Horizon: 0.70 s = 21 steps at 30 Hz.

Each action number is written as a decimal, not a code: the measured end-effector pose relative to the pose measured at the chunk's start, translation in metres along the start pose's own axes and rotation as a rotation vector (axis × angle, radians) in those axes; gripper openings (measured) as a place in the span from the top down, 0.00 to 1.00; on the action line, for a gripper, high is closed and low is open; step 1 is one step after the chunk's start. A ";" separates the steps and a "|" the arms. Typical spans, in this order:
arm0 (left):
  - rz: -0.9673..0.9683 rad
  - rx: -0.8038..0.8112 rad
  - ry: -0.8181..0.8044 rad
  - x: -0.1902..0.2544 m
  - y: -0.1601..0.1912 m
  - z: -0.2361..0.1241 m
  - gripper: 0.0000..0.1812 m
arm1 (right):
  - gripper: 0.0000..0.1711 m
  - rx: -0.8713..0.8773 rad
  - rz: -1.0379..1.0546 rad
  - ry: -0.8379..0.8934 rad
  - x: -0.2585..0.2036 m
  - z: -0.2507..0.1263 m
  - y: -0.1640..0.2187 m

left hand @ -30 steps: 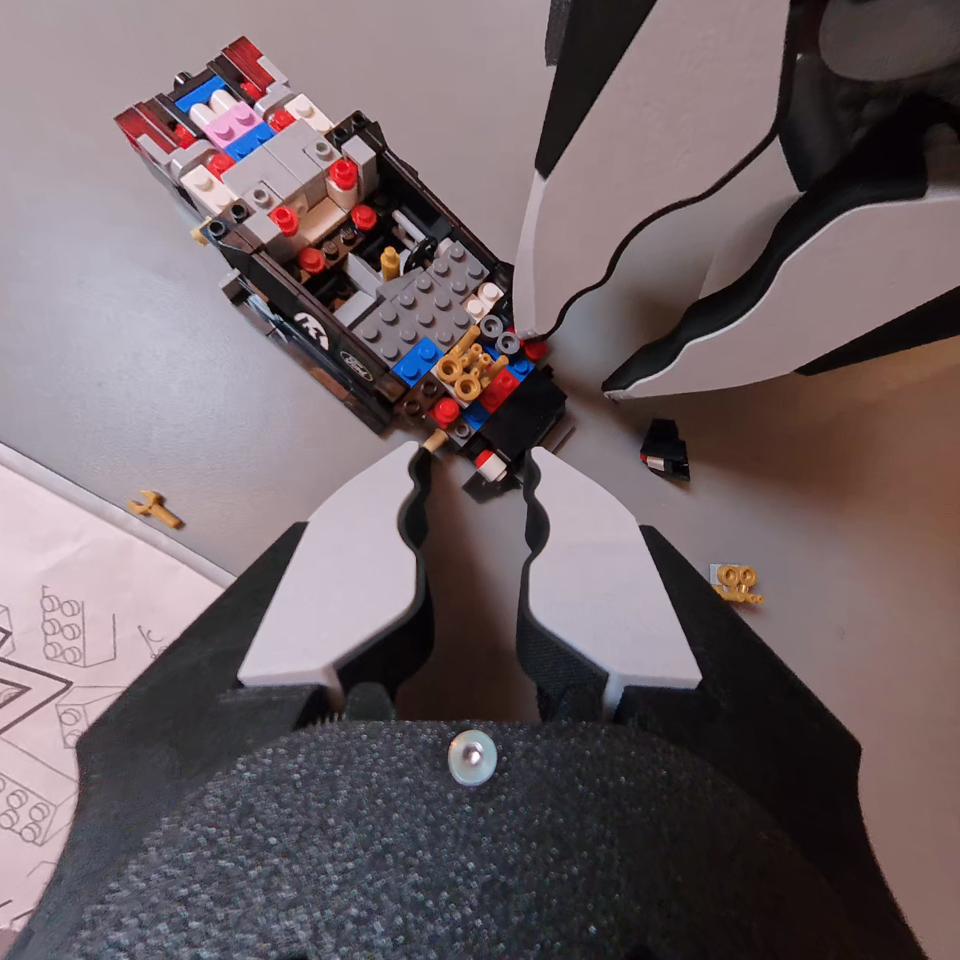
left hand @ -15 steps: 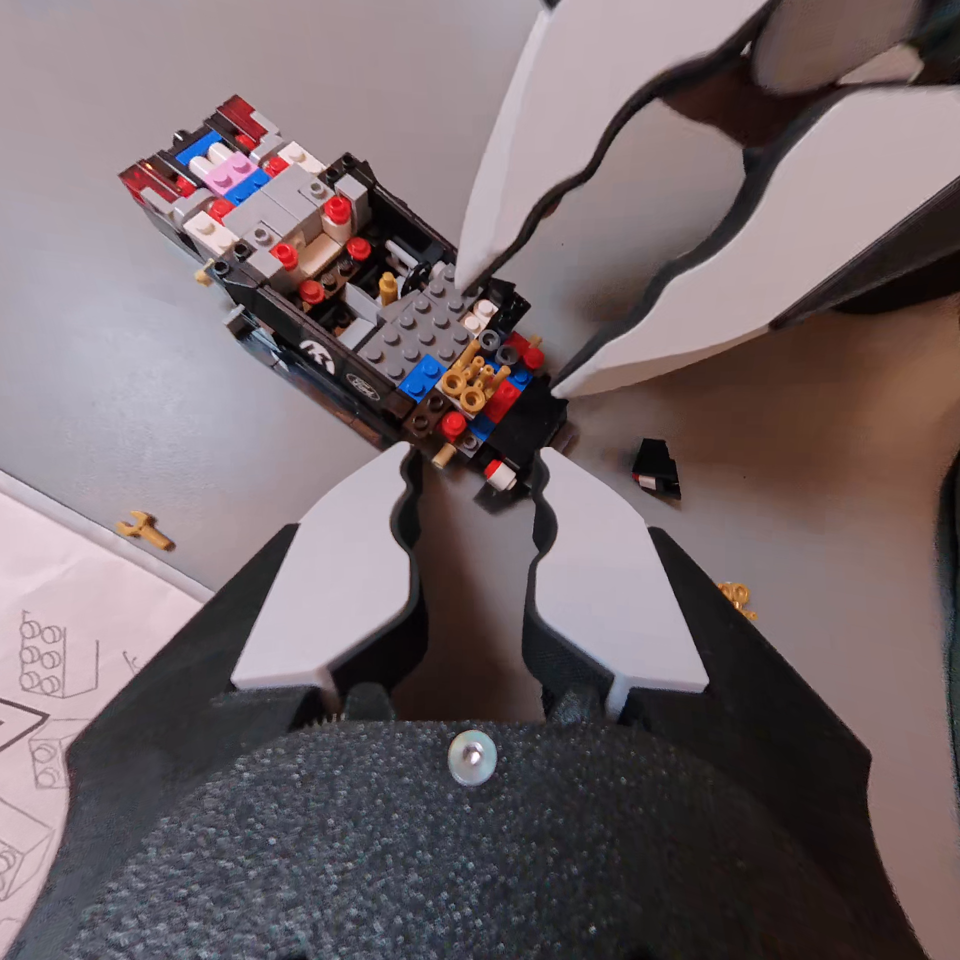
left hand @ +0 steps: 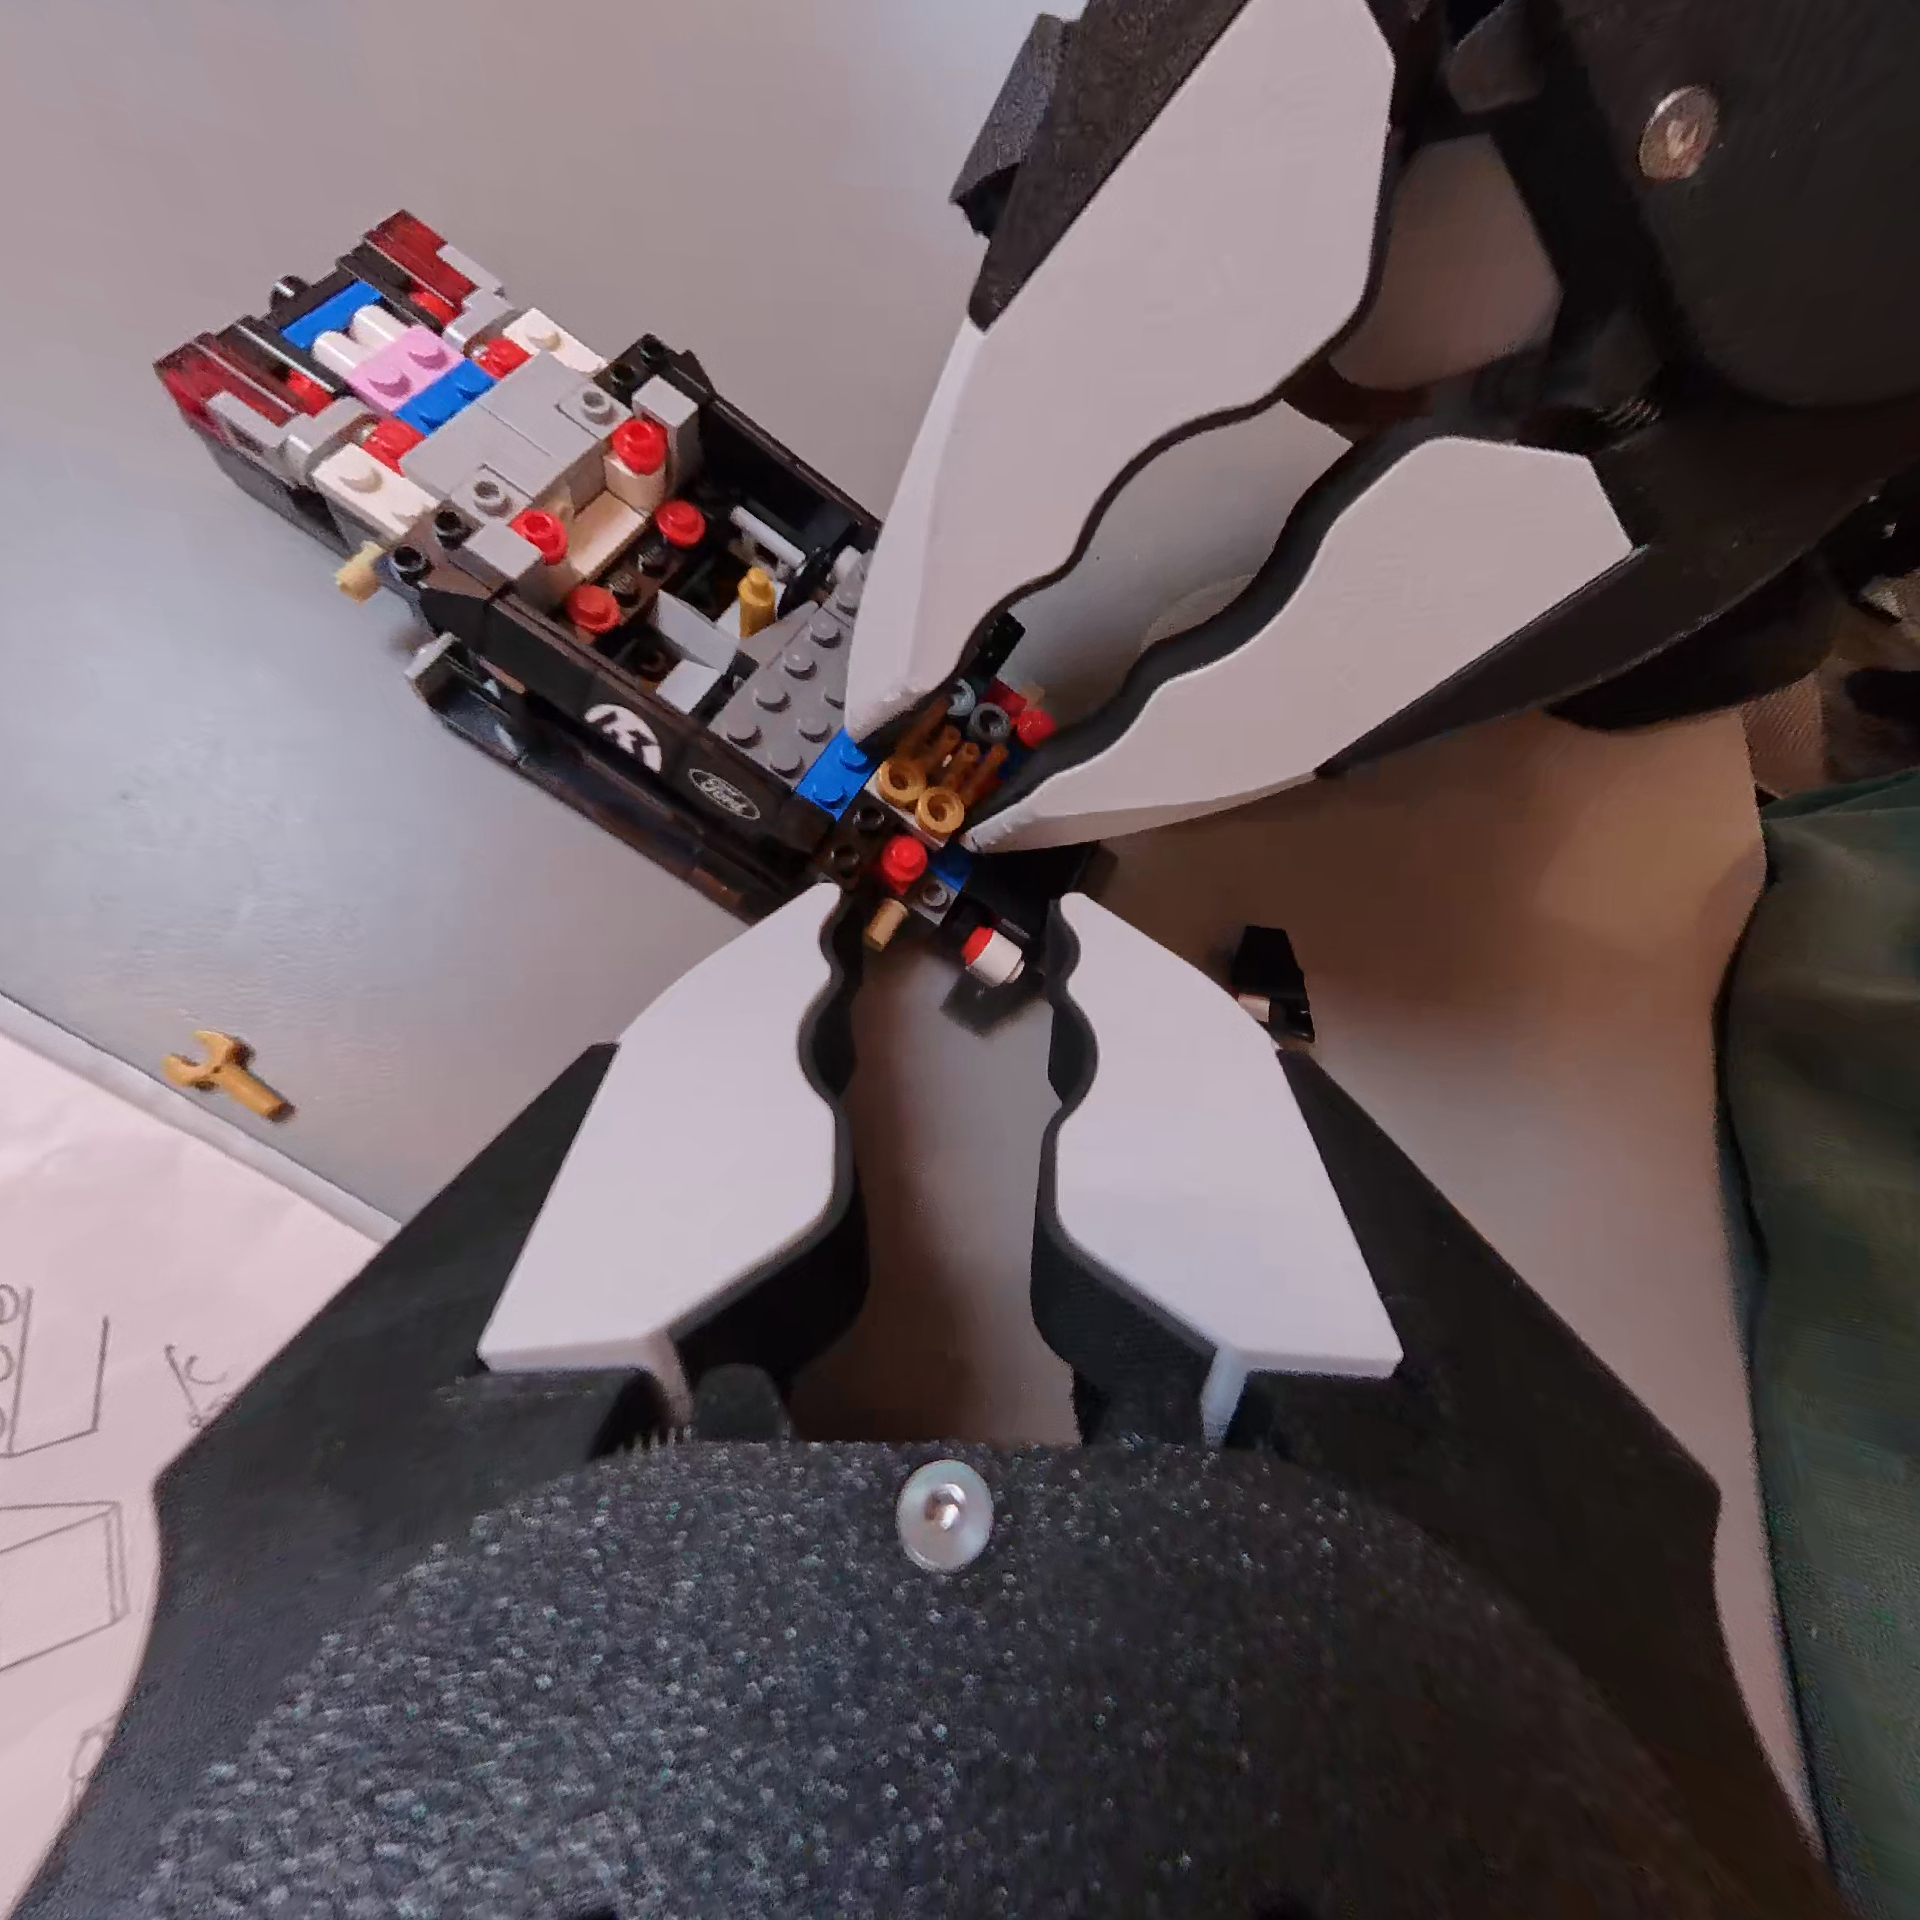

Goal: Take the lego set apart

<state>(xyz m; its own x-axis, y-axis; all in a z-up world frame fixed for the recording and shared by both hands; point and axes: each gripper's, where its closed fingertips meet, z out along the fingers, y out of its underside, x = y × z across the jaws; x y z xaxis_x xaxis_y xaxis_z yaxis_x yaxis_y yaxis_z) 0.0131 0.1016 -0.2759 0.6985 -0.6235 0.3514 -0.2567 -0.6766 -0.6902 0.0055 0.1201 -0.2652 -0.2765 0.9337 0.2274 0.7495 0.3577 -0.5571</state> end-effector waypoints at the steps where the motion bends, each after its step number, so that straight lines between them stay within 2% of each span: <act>1: -0.007 0.004 -0.001 0.000 -0.001 0.000 0.82 | 0.89 -0.002 -0.015 0.000 0.000 0.000 0.000; 5: -0.008 0.002 0.005 -0.001 0.000 -0.001 0.82 | 0.90 0.001 -0.089 0.001 -0.001 0.001 0.000; 21: -0.002 -0.007 -0.026 -0.004 -0.001 -0.003 0.80 | 0.91 0.059 -0.068 -0.064 -0.001 0.000 -0.004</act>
<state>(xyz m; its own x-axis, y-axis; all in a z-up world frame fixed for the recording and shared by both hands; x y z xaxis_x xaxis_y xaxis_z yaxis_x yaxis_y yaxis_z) 0.0088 0.1034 -0.2747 0.7161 -0.6119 0.3357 -0.2600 -0.6802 -0.6854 0.0024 0.1180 -0.2630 -0.3651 0.9056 0.2160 0.6913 0.4191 -0.5886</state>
